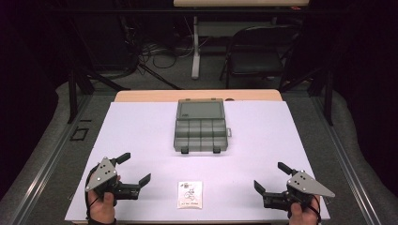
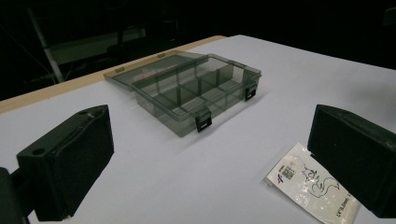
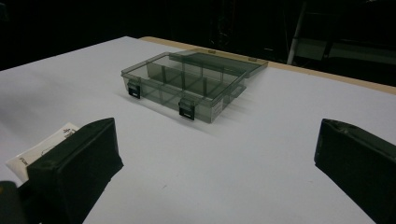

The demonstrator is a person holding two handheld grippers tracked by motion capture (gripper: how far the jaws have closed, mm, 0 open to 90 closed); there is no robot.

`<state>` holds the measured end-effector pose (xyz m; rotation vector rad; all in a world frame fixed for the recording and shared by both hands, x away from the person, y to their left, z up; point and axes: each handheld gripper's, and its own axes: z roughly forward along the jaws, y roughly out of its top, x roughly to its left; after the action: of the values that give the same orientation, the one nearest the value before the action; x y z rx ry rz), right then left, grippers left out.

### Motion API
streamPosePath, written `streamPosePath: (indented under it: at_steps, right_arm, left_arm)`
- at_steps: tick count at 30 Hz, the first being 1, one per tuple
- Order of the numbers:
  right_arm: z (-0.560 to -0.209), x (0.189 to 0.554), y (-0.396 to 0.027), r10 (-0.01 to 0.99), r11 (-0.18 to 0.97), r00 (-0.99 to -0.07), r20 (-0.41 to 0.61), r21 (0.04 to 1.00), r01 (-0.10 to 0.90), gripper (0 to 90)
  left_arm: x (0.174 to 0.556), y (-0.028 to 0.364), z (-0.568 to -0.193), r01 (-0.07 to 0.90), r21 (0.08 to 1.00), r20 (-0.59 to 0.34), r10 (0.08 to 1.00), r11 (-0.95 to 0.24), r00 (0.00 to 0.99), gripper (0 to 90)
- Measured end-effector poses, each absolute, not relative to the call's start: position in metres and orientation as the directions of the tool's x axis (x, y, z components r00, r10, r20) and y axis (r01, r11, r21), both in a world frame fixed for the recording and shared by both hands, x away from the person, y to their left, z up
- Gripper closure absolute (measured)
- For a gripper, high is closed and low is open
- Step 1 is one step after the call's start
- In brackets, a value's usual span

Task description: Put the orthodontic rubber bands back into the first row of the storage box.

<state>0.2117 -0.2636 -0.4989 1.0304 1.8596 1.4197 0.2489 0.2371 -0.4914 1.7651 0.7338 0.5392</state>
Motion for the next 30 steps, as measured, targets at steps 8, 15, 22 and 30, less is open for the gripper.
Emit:
streamPosePath:
  at_steps: [8,15,22,30]
  right_arm:
    - [-0.498,0.21,-0.264,0.835,0.135,-0.55,0.011,0.965,0.224,0.0]
    - [-0.499,0.211,-0.262,0.824,0.143,-0.567,0.012,0.963,0.228,0.0]
    - [-0.499,0.211,-0.261,0.821,0.151,-0.571,0.009,0.961,0.231,0.0]
    - [-0.499,0.211,-0.26,0.82,0.151,-0.573,0.014,0.959,0.239,0.0]
  left_arm:
    - [0.247,0.237,-0.49,0.201,0.958,0.001,0.702,-0.205,0.712,0.6]
    - [0.248,0.235,-0.49,0.214,0.955,-0.015,0.689,-0.204,0.725,0.6]
    - [0.249,0.232,-0.489,0.224,0.952,-0.027,0.675,-0.207,0.738,0.6]
    - [0.257,0.226,-0.488,0.281,0.94,-0.09,0.651,-0.195,0.753,0.6]
